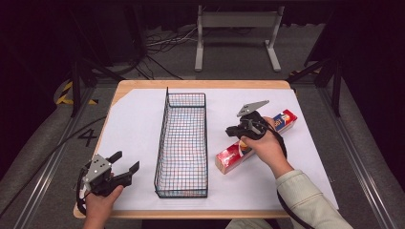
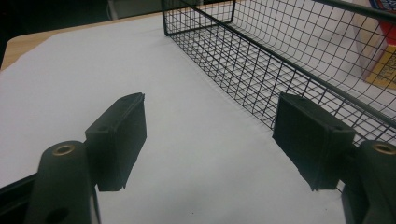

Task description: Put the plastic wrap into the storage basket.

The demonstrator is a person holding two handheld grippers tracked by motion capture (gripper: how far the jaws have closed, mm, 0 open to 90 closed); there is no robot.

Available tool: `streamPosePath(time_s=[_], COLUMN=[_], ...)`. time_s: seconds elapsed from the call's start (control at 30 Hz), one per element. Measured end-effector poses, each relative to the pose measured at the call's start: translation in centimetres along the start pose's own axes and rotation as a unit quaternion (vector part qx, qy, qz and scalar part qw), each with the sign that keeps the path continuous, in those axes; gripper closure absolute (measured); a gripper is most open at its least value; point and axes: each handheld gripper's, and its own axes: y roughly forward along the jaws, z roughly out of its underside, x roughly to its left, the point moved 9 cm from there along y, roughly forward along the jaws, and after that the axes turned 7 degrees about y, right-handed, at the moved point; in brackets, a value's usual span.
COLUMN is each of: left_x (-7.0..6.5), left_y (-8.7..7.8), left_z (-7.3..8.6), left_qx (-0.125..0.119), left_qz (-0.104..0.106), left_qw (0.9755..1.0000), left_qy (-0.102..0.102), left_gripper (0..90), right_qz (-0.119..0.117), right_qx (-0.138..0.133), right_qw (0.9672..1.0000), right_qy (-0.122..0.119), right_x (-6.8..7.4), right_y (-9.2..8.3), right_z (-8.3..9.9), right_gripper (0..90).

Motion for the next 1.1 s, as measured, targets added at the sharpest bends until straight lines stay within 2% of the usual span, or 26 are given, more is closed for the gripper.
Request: streamPosePath(time_s=[0.17,0.37,0.5,0.77,1.1], left_x=[0.0,0.0,0.1,0.1,-0.1], left_y=[0.0,0.2,0.2,0.3,0.4], left_z=[0.0,0.0,-0.1,-0.1,-0.1], left_qx=[0.001,0.001,0.001,0.0,0.003], left_qz=[0.0,0.001,0.0,0.002,0.004], left_qw=[1.0,1.0,1.0,1.0,1.0], left_qy=[-0.002,0.0,0.002,0.0,0.001], left_gripper=[26.1,26.2,26.3,26.3,26.3], right_qz=[-0.002,-0.005,-0.009,-0.007,-0.01], right_qx=[0.013,0.037,0.059,0.094,0.142], right_qw=[0.9999,0.9993,0.9982,0.9955,0.9897], right_qy=[0.001,-0.004,0.0,-0.003,-0.015], right_x=[0.1,0.5,0.8,1.2,2.2], right_y=[0.8,2.0,2.8,3.9,4.9], right_z=[0.2,0.7,1.1,1.7,2.3], right_gripper=[85.4,87.9,90.0,90.0,90.0])
